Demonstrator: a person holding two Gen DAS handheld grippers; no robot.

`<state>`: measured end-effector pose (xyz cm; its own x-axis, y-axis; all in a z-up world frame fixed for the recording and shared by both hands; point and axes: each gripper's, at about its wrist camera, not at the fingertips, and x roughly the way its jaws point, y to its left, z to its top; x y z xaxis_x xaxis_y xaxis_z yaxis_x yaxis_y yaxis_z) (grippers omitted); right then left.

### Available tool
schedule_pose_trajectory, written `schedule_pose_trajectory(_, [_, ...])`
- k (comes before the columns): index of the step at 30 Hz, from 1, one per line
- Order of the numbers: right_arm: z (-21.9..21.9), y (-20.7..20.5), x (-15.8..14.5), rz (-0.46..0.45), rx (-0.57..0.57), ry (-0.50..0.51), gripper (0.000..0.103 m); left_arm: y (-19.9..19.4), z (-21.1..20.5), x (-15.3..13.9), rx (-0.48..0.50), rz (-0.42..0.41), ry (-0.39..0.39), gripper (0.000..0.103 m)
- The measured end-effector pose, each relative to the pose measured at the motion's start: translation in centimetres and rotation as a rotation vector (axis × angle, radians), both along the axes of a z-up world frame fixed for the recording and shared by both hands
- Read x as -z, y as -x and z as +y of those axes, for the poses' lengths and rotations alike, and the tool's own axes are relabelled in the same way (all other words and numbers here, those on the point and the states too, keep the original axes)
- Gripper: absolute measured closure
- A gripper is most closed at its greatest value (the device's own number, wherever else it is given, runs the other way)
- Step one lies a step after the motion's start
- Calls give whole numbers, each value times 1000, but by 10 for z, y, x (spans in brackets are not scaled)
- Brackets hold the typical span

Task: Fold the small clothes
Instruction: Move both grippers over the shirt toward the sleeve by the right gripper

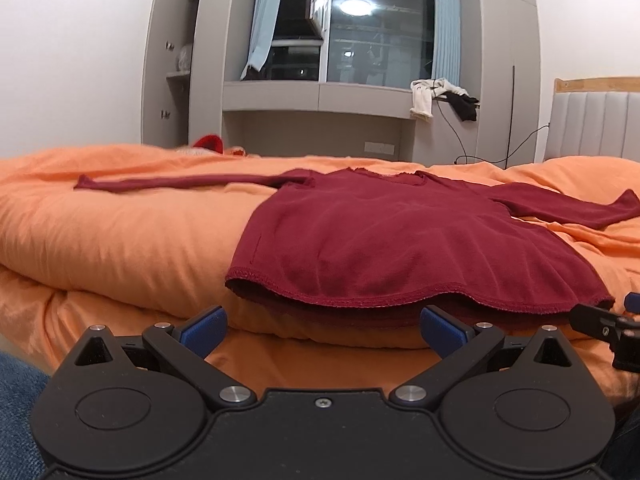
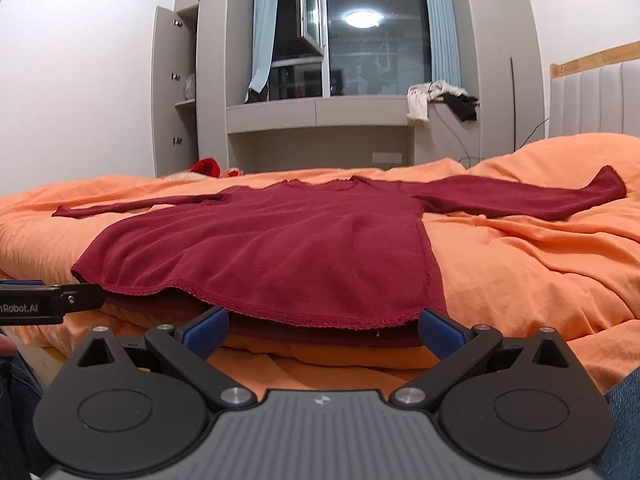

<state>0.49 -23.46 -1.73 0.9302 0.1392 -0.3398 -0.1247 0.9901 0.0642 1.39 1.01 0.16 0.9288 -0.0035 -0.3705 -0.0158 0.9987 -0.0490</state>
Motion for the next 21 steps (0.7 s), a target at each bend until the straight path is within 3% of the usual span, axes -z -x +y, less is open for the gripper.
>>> schedule_pose_trajectory(8, [-11, -24, -19, 68, -49, -38, 0, -21, 1, -14, 18, 64, 75, 1])
schedule_pose_trajectory(13, [-23, -39, -33, 56, -54, -31, 0, -43, -8, -26, -33, 119, 53, 1])
schedule_pose_trajectory(21, [-48, -70, -51, 41, -38, -7, 0, -78, -28, -54, -50, 103, 10, 1])
